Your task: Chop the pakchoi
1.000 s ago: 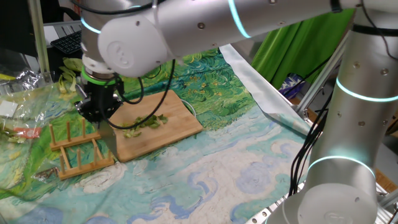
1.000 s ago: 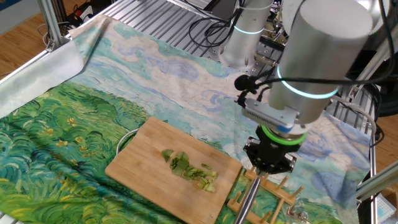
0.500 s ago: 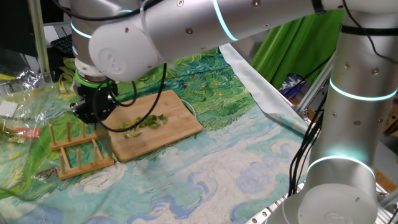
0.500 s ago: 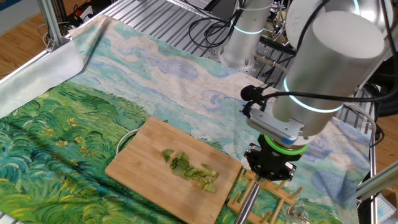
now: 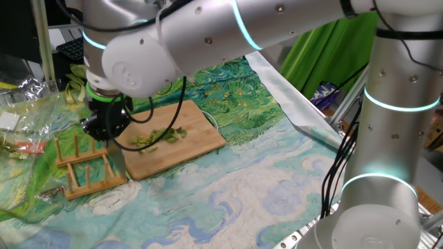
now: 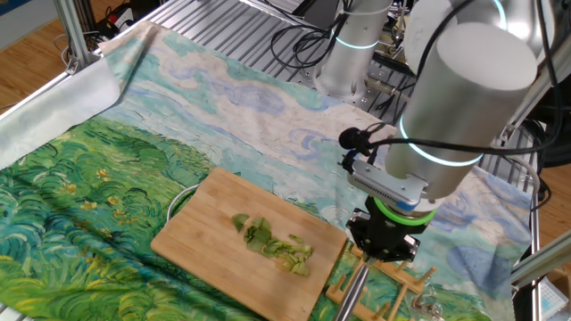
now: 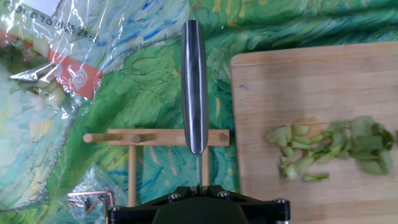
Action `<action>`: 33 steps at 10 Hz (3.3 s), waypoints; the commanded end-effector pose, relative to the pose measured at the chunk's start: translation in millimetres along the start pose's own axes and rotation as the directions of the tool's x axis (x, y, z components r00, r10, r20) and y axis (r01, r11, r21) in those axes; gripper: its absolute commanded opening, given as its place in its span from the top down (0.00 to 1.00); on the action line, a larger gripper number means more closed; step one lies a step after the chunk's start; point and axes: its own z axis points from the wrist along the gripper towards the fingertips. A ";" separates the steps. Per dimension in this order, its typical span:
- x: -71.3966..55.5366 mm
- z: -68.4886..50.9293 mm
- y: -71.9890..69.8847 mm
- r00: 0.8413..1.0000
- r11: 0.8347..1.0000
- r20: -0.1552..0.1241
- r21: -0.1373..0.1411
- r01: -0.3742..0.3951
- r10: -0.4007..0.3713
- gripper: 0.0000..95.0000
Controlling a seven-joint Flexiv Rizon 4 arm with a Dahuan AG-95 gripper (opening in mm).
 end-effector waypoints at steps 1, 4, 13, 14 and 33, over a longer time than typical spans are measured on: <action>0.7 6.5 0.7 1.000 1.000 0.008 -0.003 0.000 0.000 1.00; 0.8 23.5 -5.3 1.000 1.000 0.024 -0.006 0.002 -0.002 1.00; -6.7 55.7 -4.4 0.997 1.000 0.075 0.003 -0.016 0.015 1.00; -7.1 57.0 -4.6 0.997 1.000 0.079 0.004 -0.016 0.016 1.00; -9.2 59.7 -3.7 0.995 0.999 0.081 -0.001 -0.053 0.053 0.60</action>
